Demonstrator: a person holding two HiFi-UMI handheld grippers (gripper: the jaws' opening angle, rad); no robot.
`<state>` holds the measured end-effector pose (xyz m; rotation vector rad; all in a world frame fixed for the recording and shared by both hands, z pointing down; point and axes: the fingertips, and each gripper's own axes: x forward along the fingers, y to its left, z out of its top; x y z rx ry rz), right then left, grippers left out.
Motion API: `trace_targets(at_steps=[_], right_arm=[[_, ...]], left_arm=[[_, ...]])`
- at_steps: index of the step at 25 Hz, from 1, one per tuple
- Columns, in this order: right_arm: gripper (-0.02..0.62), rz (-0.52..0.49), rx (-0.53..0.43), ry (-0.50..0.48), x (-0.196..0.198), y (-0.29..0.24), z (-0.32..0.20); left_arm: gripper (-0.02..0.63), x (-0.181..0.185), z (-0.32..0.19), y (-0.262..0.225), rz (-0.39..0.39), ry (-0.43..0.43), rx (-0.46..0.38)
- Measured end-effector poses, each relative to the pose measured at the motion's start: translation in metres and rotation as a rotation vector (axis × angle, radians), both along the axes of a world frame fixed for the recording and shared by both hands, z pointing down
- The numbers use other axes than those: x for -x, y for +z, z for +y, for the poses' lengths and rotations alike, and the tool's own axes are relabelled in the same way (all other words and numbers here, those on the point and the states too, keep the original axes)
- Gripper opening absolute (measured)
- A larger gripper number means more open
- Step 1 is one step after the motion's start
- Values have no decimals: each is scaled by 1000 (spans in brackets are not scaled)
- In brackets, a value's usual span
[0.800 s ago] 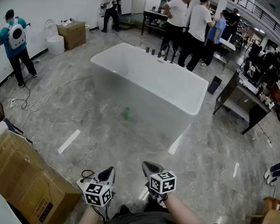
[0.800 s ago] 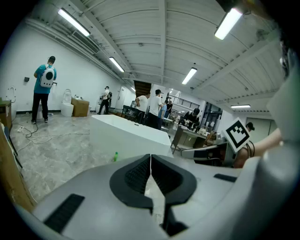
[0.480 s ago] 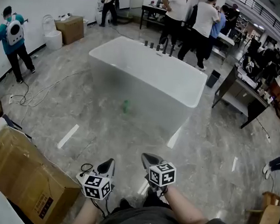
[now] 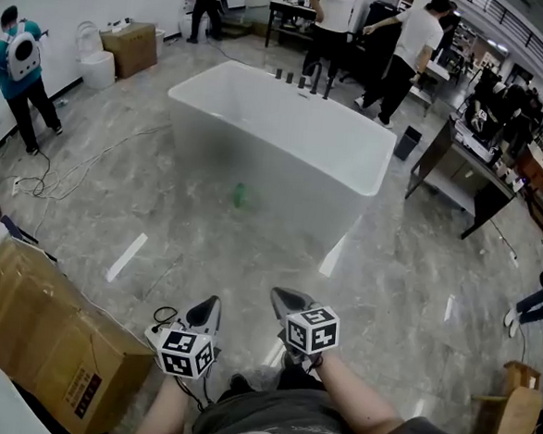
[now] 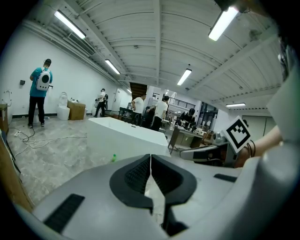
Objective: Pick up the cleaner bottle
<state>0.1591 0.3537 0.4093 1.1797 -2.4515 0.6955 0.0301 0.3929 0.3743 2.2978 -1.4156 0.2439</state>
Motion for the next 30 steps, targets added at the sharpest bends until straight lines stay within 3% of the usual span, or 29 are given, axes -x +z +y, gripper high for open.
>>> trace_targets(at_steps=[6, 11, 22, 30], right_arm=[[26, -93, 16, 92, -23, -2, -1], [28, -162, 33, 118, -40, 8, -24], [28, -150, 76, 7, -53, 23, -140], [28, -147, 98, -44, -89, 27, -214]], left_arm=[[20, -9, 0, 6, 55, -3, -5], [20, -13, -14, 16, 47, -30, 11], [20, -31, -110, 6, -21, -117, 17], [20, -54, -179, 1, -32, -165, 16]])
